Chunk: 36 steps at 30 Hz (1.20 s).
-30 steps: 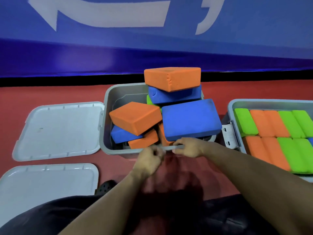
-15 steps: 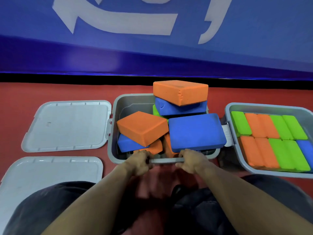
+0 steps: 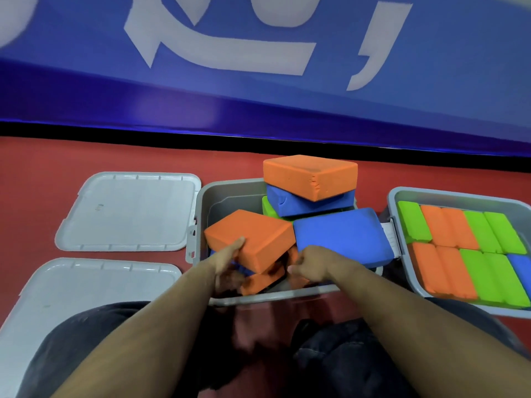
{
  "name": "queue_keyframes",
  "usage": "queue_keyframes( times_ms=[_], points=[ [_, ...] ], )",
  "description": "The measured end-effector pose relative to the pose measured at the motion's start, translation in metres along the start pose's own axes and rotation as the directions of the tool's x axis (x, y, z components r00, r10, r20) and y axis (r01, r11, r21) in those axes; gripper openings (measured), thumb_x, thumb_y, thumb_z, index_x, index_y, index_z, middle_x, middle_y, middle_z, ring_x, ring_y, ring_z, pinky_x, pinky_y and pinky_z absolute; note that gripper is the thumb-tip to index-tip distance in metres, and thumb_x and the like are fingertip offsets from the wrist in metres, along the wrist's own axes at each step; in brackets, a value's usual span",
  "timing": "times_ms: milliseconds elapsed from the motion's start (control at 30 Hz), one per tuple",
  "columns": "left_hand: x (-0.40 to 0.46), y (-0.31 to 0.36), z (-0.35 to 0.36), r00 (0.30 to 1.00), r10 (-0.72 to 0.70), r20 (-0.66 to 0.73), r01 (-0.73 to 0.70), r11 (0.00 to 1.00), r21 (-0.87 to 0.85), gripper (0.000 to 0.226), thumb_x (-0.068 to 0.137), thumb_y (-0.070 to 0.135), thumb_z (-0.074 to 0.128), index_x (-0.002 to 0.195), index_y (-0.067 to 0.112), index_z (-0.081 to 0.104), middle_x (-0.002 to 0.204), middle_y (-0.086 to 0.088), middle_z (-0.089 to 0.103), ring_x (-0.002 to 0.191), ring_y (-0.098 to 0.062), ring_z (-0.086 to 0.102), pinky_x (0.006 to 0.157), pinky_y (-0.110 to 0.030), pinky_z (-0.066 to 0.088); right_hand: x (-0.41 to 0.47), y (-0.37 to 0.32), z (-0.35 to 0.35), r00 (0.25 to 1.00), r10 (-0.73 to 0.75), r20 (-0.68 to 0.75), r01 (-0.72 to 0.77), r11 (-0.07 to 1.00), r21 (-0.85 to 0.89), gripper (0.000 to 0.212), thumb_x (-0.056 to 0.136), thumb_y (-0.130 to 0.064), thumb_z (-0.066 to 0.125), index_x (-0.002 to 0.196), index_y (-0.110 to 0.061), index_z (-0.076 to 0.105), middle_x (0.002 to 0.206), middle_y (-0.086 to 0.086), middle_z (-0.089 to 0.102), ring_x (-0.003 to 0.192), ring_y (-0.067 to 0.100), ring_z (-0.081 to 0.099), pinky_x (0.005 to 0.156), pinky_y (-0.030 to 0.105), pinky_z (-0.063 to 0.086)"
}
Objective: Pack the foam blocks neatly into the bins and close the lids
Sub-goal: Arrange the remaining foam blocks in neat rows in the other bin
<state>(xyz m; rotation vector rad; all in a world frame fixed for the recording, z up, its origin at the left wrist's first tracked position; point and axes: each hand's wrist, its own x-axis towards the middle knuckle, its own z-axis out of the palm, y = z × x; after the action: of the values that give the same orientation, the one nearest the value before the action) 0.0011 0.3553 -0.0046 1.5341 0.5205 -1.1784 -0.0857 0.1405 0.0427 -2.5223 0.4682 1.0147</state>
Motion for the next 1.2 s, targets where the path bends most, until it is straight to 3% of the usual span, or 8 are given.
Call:
queue_keyframes(
  times_ms=[133, 267, 500, 667, 833, 967, 1100, 1200],
  points=[
    [-0.015, 0.014, 0.005, 0.998, 0.01, -0.066, -0.014, 0.998, -0.066, 0.056, 0.092, 0.044, 0.068, 0.127, 0.002, 0.056, 0.1, -0.018, 0.062, 0.075, -0.03, 0.066, 0.082, -0.045, 0.06, -0.014, -0.034, -0.041, 0.975, -0.14, -0.172, 0.143, 0.99, 0.006, 0.038, 0.091, -0.043, 0.067, 0.118, -0.016, 0.07, 0.122, 0.004, 0.069, 0.112, 0.024, 0.063, 0.098, 0.038, 0.05],
    [-0.047, 0.044, -0.008, 1.0, 0.007, -0.03, -0.012, 0.986, -0.164, 0.044, 0.089, 0.038, 0.068, 0.116, 0.007, 0.054, 0.1, -0.016, 0.055, 0.077, -0.031, 0.064, 0.059, -0.044, 0.062, -0.014, -0.055, -0.065, 0.951, -0.237, -0.196, 0.238, 0.971, -0.018, 0.082, 0.08, -0.044, 0.081, 0.15, -0.024, 0.042, 0.148, 0.005, 0.049, 0.131, 0.026, 0.051, 0.109, 0.035, 0.042],
    [-0.09, 0.098, -0.031, 0.981, 0.183, -0.067, -0.189, 0.977, -0.096, 0.038, 0.088, 0.049, 0.068, 0.105, 0.014, 0.067, 0.09, -0.009, 0.058, 0.08, -0.021, 0.062, 0.091, -0.041, 0.057, 0.001, -0.103, -0.072, 0.896, -0.407, -0.177, 0.398, 0.914, -0.084, 0.118, 0.067, -0.048, 0.089, 0.158, -0.04, 0.014, 0.153, 0.006, 0.036, 0.138, 0.029, 0.039, 0.114, 0.04, 0.036],
    [-0.084, 0.112, -0.032, 0.932, 0.362, 0.002, -0.352, 0.91, -0.218, 0.056, 0.091, 0.063, 0.062, 0.109, 0.01, 0.067, 0.097, -0.01, 0.064, 0.094, -0.024, 0.067, 0.1, -0.045, 0.057, 0.013, -0.1, -0.074, 0.804, -0.328, -0.496, 0.415, 0.907, 0.074, 0.092, 0.068, -0.063, 0.08, 0.147, -0.039, 0.04, 0.135, -0.007, 0.059, 0.122, 0.017, 0.057, 0.099, 0.038, 0.048],
    [-0.077, 0.124, -0.005, 0.829, 0.557, 0.052, -0.557, 0.83, -0.006, 0.061, 0.084, 0.064, 0.071, 0.128, 0.022, 0.067, 0.118, 0.002, 0.076, 0.107, -0.018, 0.074, 0.086, -0.039, 0.063, 0.024, -0.104, -0.078, 0.776, -0.108, -0.621, 0.472, 0.752, 0.46, 0.062, 0.063, -0.076, 0.07, 0.103, -0.029, 0.067, 0.09, -0.01, 0.074, 0.085, 0.011, 0.07, 0.08, 0.043, 0.057],
    [-0.063, 0.122, 0.004, 0.691, 0.695, -0.201, -0.697, 0.713, 0.069, 0.05, 0.076, 0.055, 0.083, 0.11, 0.019, 0.074, 0.102, 0.001, 0.079, 0.094, -0.017, 0.077, 0.085, -0.044, 0.062, 0.025, -0.106, -0.08, 0.777, -0.221, -0.59, 0.568, 0.649, 0.506, 0.069, 0.073, -0.056, 0.076, 0.135, -0.033, 0.058, 0.121, -0.015, 0.069, 0.111, -0.001, 0.064, 0.098, 0.032, 0.053],
    [-0.054, 0.124, -0.005, 0.679, 0.631, -0.375, -0.652, 0.753, 0.086, 0.048, 0.071, 0.053, 0.087, 0.103, 0.019, 0.075, 0.093, 0.005, 0.079, 0.083, -0.01, 0.076, 0.076, -0.036, 0.062, 0.029, -0.102, -0.081, 0.815, -0.326, -0.48, 0.572, 0.591, 0.569, 0.063, 0.088, -0.028, 0.077, 0.145, -0.027, 0.051, 0.134, -0.012, 0.062, 0.119, -0.006, 0.058, 0.1, 0.014, 0.046],
    [-0.05, 0.13, -0.015, 0.664, 0.612, -0.429, -0.605, 0.778, 0.173, 0.061, 0.057, 0.065, 0.083, 0.099, 0.021, 0.074, 0.091, 0.005, 0.077, 0.083, -0.014, 0.075, 0.083, -0.045, 0.062, 0.039, -0.098, -0.077, 0.886, -0.288, -0.363, 0.459, 0.441, 0.771, 0.056, 0.094, -0.024, 0.07, 0.146, -0.022, 0.049, 0.14, -0.005, 0.058, 0.124, 0.002, 0.058, 0.108, 0.034, 0.048]
  ],
)
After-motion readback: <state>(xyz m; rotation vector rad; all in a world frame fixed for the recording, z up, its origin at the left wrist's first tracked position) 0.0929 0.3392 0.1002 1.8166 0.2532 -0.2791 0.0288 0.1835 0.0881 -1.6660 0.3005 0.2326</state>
